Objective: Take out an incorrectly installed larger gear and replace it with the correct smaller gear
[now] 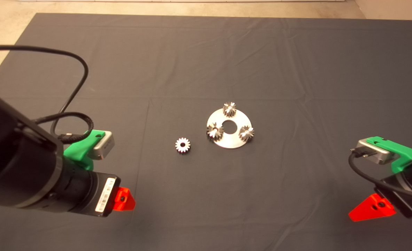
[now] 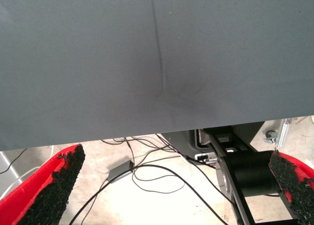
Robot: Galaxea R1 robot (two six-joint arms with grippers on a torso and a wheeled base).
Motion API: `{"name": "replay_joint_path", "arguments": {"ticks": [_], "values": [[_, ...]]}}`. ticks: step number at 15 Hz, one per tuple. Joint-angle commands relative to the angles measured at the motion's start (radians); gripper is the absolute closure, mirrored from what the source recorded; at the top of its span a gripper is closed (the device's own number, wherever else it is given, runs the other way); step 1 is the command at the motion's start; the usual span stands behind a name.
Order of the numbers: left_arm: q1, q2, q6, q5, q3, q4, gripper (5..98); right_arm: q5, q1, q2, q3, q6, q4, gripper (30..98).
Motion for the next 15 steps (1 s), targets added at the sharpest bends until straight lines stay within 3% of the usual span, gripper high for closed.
{"name": "replay_joint_path", "arguments": {"ticks": [1,5,15], "values": [[-0.012,0.002,-0.001,0.062,0.006,-0.014,6.0,0.004,0.016,-0.004,0.005,0.005,0.023,30.8],[-0.012,0.004,-0.003,0.05,0.008,-0.014,6.0,0.013,0.016,-0.001,0.005,0.005,0.023,30.8],[-0.011,0.004,-0.01,0.045,0.008,-0.014,6.0,0.016,0.016,0.004,0.005,0.005,0.024,30.8]]}}
